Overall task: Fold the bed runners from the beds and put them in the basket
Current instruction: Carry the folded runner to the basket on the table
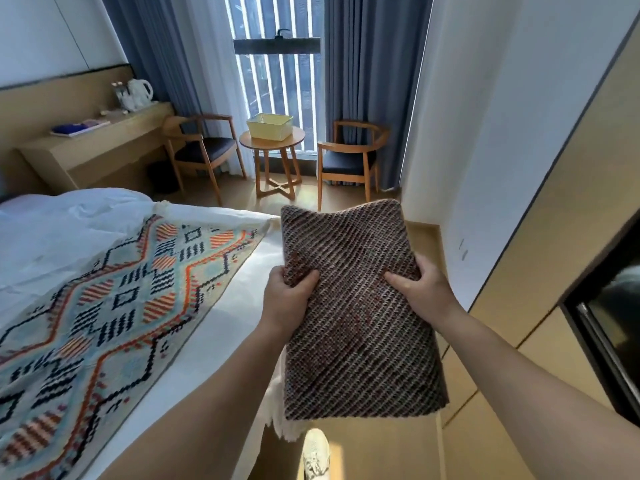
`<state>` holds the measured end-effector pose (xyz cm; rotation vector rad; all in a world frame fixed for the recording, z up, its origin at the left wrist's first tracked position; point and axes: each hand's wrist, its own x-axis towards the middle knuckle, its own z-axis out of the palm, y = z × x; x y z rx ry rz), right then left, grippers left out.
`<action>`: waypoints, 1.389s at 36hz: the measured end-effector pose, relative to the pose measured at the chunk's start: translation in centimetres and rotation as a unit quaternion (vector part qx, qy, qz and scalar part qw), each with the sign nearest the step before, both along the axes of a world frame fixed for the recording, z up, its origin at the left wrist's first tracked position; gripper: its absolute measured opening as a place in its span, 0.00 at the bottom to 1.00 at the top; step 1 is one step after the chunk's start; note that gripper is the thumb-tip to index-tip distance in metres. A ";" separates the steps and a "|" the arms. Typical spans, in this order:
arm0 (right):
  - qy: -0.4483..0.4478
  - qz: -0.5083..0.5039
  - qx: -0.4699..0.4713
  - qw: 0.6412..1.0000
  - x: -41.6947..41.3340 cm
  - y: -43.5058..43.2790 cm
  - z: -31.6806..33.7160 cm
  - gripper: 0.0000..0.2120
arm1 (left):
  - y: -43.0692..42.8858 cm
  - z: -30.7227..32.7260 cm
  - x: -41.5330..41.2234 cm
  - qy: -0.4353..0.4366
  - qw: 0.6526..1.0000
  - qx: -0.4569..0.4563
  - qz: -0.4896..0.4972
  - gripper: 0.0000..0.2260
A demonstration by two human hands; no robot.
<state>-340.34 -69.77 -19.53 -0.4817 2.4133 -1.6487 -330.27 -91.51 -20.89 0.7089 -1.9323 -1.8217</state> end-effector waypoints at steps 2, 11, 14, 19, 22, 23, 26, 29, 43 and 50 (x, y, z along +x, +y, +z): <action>0.006 -0.002 0.004 1.000 -3.5 -1.5 -0.1 0.23 | -1.5 -0.2 -3.5 0.004 1.000 -0.005 0.008 0.16; 0.020 -0.018 0.011 1.000 -19.7 -10.1 1.1 0.22 | -10.0 0.7 -20.3 0.014 1.000 -0.013 -0.003 0.17; 0.032 -0.023 0.007 0.999 -24.3 -12.5 1.9 0.19 | -12.3 2.1 -25.2 0.018 0.999 -0.024 -0.010 0.17; 0.046 -0.023 0.016 0.999 -30.9 -15.3 2.9 0.19 | -15.3 2.8 -32.2 0.024 0.999 -0.018 -0.018 0.17; 0.042 -0.013 0.019 0.999 -35.5 -16.7 3.1 0.21 | -17.0 2.6 -36.6 0.020 1.000 -0.012 -0.017 0.18; 0.042 -0.010 0.018 0.999 -37.1 -17.1 3.0 0.21 | -17.4 2.5 -38.1 0.018 1.000 -0.013 -0.012 0.20; 0.045 0.001 0.014 0.999 -42.1 -18.0 2.1 0.22 | -18.3 2.2 -42.3 0.013 1.000 -0.024 -0.002 0.21; 0.040 0.015 0.014 0.999 -47.7 -18.9 1.3 0.23 | -18.6 1.9 -47.0 0.011 1.000 -0.020 0.004 0.15; 0.026 0.083 -0.009 0.996 -72.2 -23.2 2.6 0.24 | -20.4 2.6 -68.5 -0.004 0.996 -0.036 0.082 0.16; 0.003 0.110 -0.025 0.994 -80.9 -27.3 2.7 0.24 | -24.1 2.2 -76.6 -0.026 0.991 -0.058 0.115 0.22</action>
